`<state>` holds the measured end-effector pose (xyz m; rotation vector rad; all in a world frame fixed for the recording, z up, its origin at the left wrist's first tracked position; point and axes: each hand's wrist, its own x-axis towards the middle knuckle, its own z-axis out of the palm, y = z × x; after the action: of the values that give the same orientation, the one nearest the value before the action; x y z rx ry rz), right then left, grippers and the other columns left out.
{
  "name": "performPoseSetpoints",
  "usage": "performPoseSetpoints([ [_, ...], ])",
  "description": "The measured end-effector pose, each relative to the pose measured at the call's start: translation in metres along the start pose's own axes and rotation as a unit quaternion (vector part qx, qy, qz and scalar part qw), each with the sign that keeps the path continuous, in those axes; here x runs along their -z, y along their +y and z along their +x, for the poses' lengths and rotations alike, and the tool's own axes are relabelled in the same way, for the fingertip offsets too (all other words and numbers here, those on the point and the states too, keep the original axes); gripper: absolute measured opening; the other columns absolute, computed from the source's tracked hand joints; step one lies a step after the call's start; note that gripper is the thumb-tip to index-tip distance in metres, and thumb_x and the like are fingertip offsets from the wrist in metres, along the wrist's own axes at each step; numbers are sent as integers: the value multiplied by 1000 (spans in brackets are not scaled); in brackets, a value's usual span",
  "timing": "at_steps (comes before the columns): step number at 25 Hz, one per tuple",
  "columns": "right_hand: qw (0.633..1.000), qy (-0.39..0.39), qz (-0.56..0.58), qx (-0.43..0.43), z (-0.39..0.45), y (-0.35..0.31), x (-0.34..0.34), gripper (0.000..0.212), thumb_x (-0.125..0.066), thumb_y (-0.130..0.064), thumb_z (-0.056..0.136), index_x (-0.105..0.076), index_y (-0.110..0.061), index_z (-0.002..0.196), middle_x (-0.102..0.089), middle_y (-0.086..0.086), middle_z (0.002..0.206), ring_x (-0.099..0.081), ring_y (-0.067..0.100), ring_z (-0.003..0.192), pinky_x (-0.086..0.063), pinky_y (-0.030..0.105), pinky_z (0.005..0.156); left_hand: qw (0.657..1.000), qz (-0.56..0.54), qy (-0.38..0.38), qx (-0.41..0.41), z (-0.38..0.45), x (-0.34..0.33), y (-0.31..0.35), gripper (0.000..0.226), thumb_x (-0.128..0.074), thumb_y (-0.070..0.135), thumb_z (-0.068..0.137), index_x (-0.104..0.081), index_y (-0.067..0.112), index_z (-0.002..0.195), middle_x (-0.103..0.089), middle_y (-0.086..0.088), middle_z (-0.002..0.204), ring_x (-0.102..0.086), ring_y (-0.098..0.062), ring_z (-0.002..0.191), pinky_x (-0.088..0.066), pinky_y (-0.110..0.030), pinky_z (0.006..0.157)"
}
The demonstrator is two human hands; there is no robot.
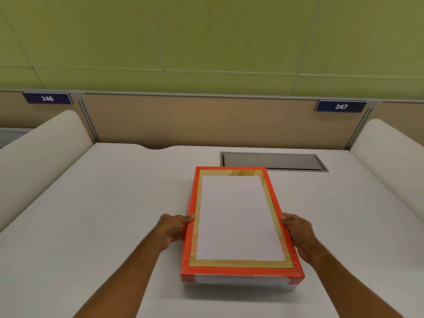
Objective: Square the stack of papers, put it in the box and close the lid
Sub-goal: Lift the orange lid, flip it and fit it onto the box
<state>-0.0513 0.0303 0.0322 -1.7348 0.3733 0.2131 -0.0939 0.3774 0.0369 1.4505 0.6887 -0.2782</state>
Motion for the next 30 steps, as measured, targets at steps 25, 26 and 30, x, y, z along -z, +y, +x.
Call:
performPoseSetpoints([
  [25,994,11,-57,-88,57,-25,1,10,-74,-5,84,-69,1,89,-72,21,102,-73,35,87,-60,47,87,972,184,144,-13,35,-24,34,17,-79,6,77,-70,-4,87,-74,-18,87,-74,-26,66,-63,-33,66],
  [26,994,5,-49,-97,56,-26,2,7,-73,-4,84,-69,1,87,-72,22,103,-73,35,88,-60,47,88,972,187,145,-11,36,-24,33,15,-79,6,77,-69,-4,85,-74,-17,87,-74,-25,65,-62,-32,65],
  [30,991,-11,-34,-128,58,-28,4,7,-72,-2,84,-68,1,89,-71,23,104,-72,36,89,-58,48,92,971,190,142,6,42,-23,32,12,-78,5,78,-67,-1,77,-74,-17,87,-74,-25,64,-63,-33,66],
])
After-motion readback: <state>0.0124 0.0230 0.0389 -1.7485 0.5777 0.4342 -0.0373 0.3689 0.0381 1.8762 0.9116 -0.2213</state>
